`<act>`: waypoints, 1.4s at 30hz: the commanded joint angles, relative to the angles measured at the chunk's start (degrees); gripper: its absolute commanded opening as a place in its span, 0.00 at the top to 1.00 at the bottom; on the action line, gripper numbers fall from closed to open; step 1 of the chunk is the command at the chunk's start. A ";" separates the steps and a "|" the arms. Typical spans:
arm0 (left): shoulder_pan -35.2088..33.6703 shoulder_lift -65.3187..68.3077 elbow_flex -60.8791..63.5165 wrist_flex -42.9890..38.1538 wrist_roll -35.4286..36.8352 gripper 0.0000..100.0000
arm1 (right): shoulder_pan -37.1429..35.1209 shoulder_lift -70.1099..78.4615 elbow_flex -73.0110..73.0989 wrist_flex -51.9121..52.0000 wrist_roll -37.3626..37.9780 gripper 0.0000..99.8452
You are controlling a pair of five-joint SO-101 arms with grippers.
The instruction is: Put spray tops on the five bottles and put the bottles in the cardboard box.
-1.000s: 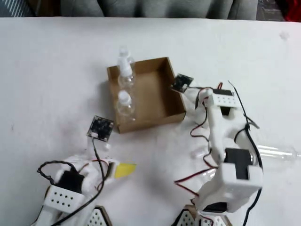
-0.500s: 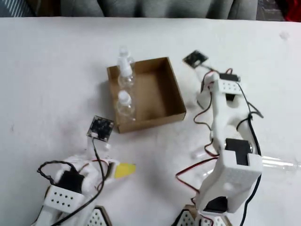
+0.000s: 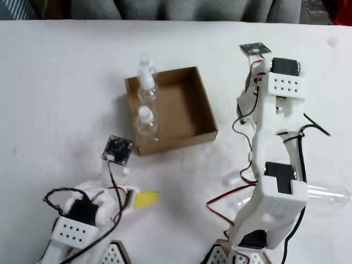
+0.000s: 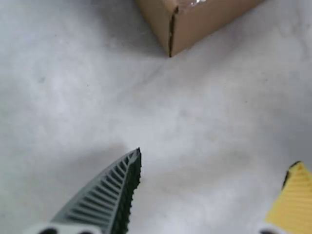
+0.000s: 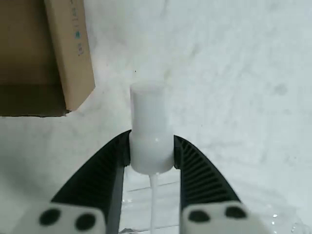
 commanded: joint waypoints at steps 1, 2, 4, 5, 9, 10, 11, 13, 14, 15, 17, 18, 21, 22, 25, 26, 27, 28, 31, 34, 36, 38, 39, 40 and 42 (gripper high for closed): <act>-2.15 -1.10 -0.44 -1.32 -0.62 0.60 | 0.31 -8.57 3.78 1.89 -0.97 0.98; -2.68 -1.10 -0.53 -1.32 -0.35 0.60 | -0.04 -11.82 6.86 1.89 -0.97 0.98; -3.47 -1.10 -0.62 -1.23 -0.26 0.60 | -2.33 -18.86 13.27 1.80 -1.14 0.98; -3.47 -1.10 -0.70 -1.23 -0.18 0.60 | -3.38 -22.46 16.35 1.80 -1.32 0.98; -5.85 -1.10 -1.23 -1.23 -0.18 0.60 | -9.98 -35.12 28.22 1.80 -1.41 0.98; -6.81 -1.10 -1.58 -0.97 -0.18 0.60 | -12.09 -37.85 31.03 1.45 -1.41 0.98; -8.22 -1.10 -2.02 0.00 -0.18 0.60 | -14.37 -40.57 33.93 0.92 -1.41 0.98; -12.44 -1.10 -2.99 1.67 -0.53 0.60 | -19.74 -45.67 39.56 -0.75 -1.41 0.98; -14.90 -1.10 -3.69 2.20 -0.53 0.60 | -22.73 -47.87 42.37 -1.54 -1.14 0.98; -17.71 -1.10 -4.22 2.81 -0.53 0.60 | -25.80 -50.15 45.45 -2.68 -0.97 0.98; -22.99 -1.10 -5.89 4.48 -0.62 0.60 | -31.52 -54.37 51.43 -5.58 -1.32 0.98; -25.71 -1.10 -6.95 5.45 -0.62 0.60 | -34.59 -56.40 54.24 -7.25 -1.41 0.98; -33.10 -1.10 -10.02 7.82 -0.62 0.60 | -43.30 -61.05 60.84 -12.35 -1.41 0.98; -35.38 -1.10 -10.81 8.70 -0.62 0.60 | -46.29 -62.20 62.68 -14.20 -1.05 0.98; -41.45 -1.10 -12.04 9.58 -0.62 0.60 | -55.78 -63.25 68.84 -21.32 -1.14 0.98; -43.21 -1.10 -12.13 9.58 -0.62 0.60 | -58.24 -63.16 70.95 -25.10 -1.41 0.98; -44.62 -1.10 -12.22 9.58 -0.62 0.60 | -60.35 -63.16 73.05 -29.05 -1.58 0.98; -45.85 -1.10 -12.22 9.49 -0.53 0.60 | -61.85 -63.16 74.81 -33.36 -3.08 0.98; -48.13 -1.01 -12.22 9.49 -0.26 0.60 | -63.16 -62.64 79.12 -45.23 -10.46 0.98; -48.75 -0.75 -13.45 9.76 -0.18 0.60 | -63.16 -59.65 81.76 -54.20 -15.03 0.98; -48.75 -0.75 -14.86 10.37 -0.18 0.60 | -63.25 -56.66 82.55 -57.80 -16.53 0.92; -48.66 -0.75 -16.97 12.48 -0.18 0.60 | -63.34 -53.23 82.46 -59.38 -18.64 0.84; -48.57 -0.75 -18.20 13.80 -0.18 0.60 | -63.34 -52.00 82.46 -59.82 -19.43 0.79; -48.48 -0.75 -19.43 14.86 -0.18 0.60 | -63.34 -50.86 82.37 -60.26 -19.87 0.75; -48.40 -0.75 -21.80 16.62 -0.18 0.60 | -63.16 -50.07 80.79 -58.95 -19.96 0.69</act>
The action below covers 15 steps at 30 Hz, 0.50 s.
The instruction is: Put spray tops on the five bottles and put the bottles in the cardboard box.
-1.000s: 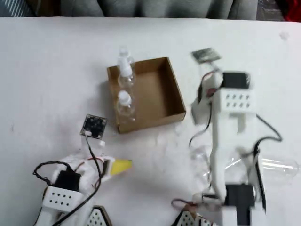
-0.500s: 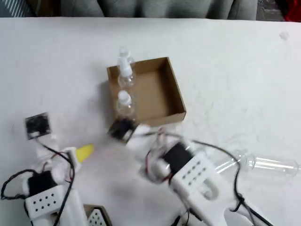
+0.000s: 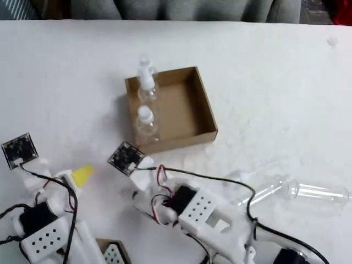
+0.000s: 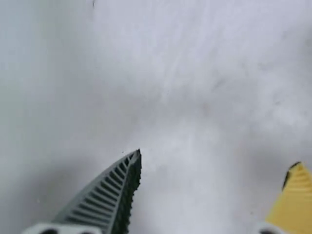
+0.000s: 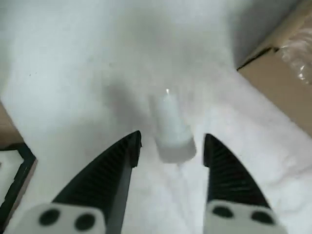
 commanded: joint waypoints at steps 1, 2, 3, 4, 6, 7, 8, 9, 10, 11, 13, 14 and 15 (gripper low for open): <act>-0.31 -0.75 -8.09 4.48 -0.18 0.60 | -0.22 0.40 -3.34 1.89 -0.97 0.68; -0.31 -0.75 -9.23 5.19 -0.18 0.60 | 0.22 -0.22 -4.92 4.79 -0.97 0.68; -0.22 -0.75 -10.37 5.89 -0.18 0.60 | 1.01 -1.27 -6.59 8.48 -0.97 0.68; 0.40 -0.66 -11.34 6.68 -0.35 0.60 | 2.07 -2.59 -8.62 12.70 -0.97 0.69; 3.38 -0.66 -12.66 7.82 -0.44 0.60 | 5.76 -5.85 -12.75 21.23 -0.88 0.70; 5.23 -0.66 -12.92 7.91 -0.26 0.60 | 8.40 -7.60 -14.68 25.10 -0.18 0.72; 7.16 -0.66 -13.01 8.44 -0.18 0.60 | 11.38 -9.54 -16.18 28.35 1.85 0.73; 9.27 -0.66 -13.01 8.97 -0.09 0.60 | 14.20 -11.30 -17.32 30.99 4.66 0.75; 11.56 -0.66 -13.01 9.14 0.09 0.60 | 17.01 -13.14 -17.85 32.75 7.74 0.78; 13.93 -0.66 -13.01 9.58 1.32 0.60 | 19.74 -14.81 -18.02 33.98 10.11 0.80; 19.03 -0.66 -13.01 10.81 4.66 0.60 | 24.48 -17.71 -17.93 36.09 13.98 0.85; 21.76 -0.57 -13.01 11.16 6.15 0.60 | 26.59 -18.86 -17.93 37.41 15.56 0.87; 24.40 -0.57 -13.10 11.16 7.38 0.60 | 28.35 -19.82 -17.93 38.55 16.79 0.89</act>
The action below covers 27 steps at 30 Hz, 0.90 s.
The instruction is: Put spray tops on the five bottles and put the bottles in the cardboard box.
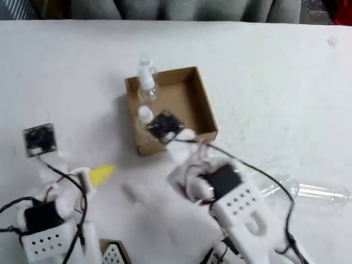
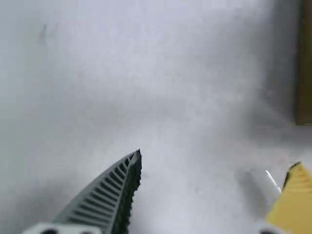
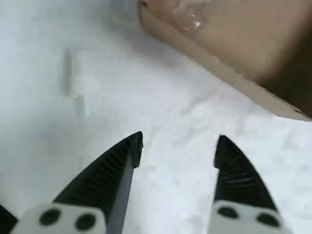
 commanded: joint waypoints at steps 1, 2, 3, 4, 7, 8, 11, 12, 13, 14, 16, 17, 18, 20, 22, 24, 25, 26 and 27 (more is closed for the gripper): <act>12.18 0.13 -3.78 1.41 5.63 0.60 | 8.04 -4.53 -2.90 4.53 5.80 0.89; 14.55 1.45 -3.87 1.32 6.33 0.60 | 9.89 -5.14 -2.90 5.85 6.86 0.88; 16.66 3.47 -4.48 1.14 6.59 0.60 | 11.65 -5.49 -2.90 6.81 7.82 0.88; 18.42 6.29 -5.19 0.88 7.12 0.60 | 13.41 -5.58 -2.90 7.52 8.97 0.88; 22.73 17.89 -8.70 0.88 9.49 0.60 | 18.51 -5.58 -2.90 7.87 12.92 0.87; 23.87 21.85 -9.93 0.97 9.93 0.60 | 20.09 -5.58 -2.90 7.87 14.15 0.87; 26.68 32.22 -12.75 0.53 11.43 0.59 | 23.43 -5.58 -2.81 7.87 17.67 0.88; 27.65 34.77 -13.36 0.00 12.13 0.59 | 24.13 -5.58 -2.81 7.96 18.64 0.88; 28.62 36.97 -13.89 -0.53 13.10 0.59 | 24.84 -5.58 -2.81 7.96 19.43 0.88; 29.76 38.81 -14.24 -0.88 14.24 0.59 | 25.54 -5.58 -2.81 7.96 19.96 0.88; 31.96 41.54 -14.33 -2.11 16.79 0.60 | 26.59 -5.49 -2.73 7.96 21.10 0.88; 33.01 42.86 -14.24 -2.99 18.02 0.60 | 27.12 -5.49 -2.73 7.87 21.71 0.88; 33.80 43.91 -14.15 -3.78 19.25 0.60 | 27.65 -5.49 -2.73 7.78 22.24 0.88; 34.24 45.85 -13.89 -5.19 20.84 0.60 | 28.44 -5.49 -2.29 7.60 23.21 0.88; 33.71 48.04 -13.89 -7.56 21.71 0.60 | 28.26 -5.58 -0.88 6.73 24.53 0.88; 33.98 50.86 -13.89 -10.20 23.03 0.60 | 28.18 -5.58 1.32 4.44 25.05 0.88; 34.24 52.62 -13.80 -11.43 23.82 0.60 | 28.26 -5.58 2.37 3.30 25.05 0.88; 34.24 54.46 -13.98 -12.66 24.53 0.60 | 28.26 -5.58 3.43 2.15 25.05 0.88; 34.24 56.31 -14.15 -14.07 25.14 0.60 | 28.35 -5.58 4.48 1.10 25.05 0.88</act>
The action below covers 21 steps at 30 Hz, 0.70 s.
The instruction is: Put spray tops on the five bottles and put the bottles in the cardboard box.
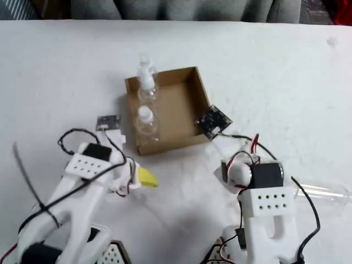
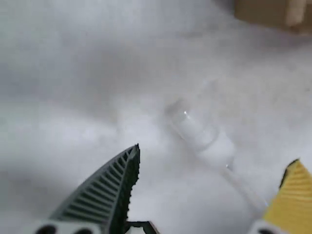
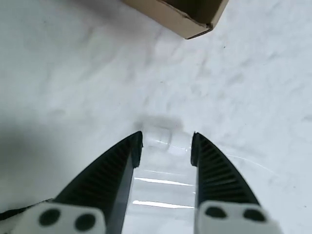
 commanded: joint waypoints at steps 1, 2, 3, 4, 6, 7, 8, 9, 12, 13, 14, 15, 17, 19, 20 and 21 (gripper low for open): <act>0.84 7.78 -3.34 -7.30 3.52 0.60 | 0.84 -0.92 1.85 -3.91 0.62 0.88; 0.84 9.63 -3.34 -8.97 3.87 0.60 | 0.84 -0.92 2.64 -4.79 0.62 0.88; 0.84 11.47 -3.34 -10.37 4.13 0.60 | 0.84 -0.92 3.16 -5.41 0.62 0.88; 0.84 12.97 -3.34 -11.43 4.31 0.61 | 0.84 -0.92 3.43 -5.85 0.62 0.88; 0.84 15.69 -3.34 -13.01 4.31 0.67 | 0.84 -0.92 3.52 -5.85 0.62 0.88; 0.84 16.75 -3.34 -13.71 4.31 0.72 | 0.84 -0.92 3.52 -5.85 0.62 0.88; 0.84 17.45 -3.34 -14.51 4.31 0.76 | 0.84 -0.92 3.52 -5.85 0.62 0.88; 0.84 17.89 -3.25 -15.12 4.31 0.81 | 0.84 -0.92 3.52 -5.85 0.62 0.88; 0.84 17.98 -3.16 -15.65 4.22 0.95 | 0.84 -0.92 3.60 -5.85 0.62 0.88; 0.84 17.98 -3.16 -15.56 4.22 0.96 | 0.92 -0.92 3.60 -5.85 0.62 0.88; 0.84 17.98 -3.08 -15.47 4.13 0.94 | 0.92 -1.10 3.60 -5.76 0.62 0.88; 0.84 17.98 -3.08 -15.38 4.04 0.94 | 1.45 -1.19 3.60 -5.67 0.62 0.88; 0.84 17.98 -3.25 -15.30 3.96 0.96 | 3.47 -1.36 3.52 -5.76 0.62 0.88; 0.40 17.98 -3.34 -15.30 3.96 0.98 | 5.41 -1.36 2.99 -5.67 0.62 0.88; 0.40 17.98 -3.34 -15.30 3.96 0.98 | 6.64 -1.19 2.55 -5.58 0.62 0.88; 0.40 17.98 -3.34 -15.38 3.96 0.98 | 8.04 -0.92 2.11 -5.58 0.62 0.88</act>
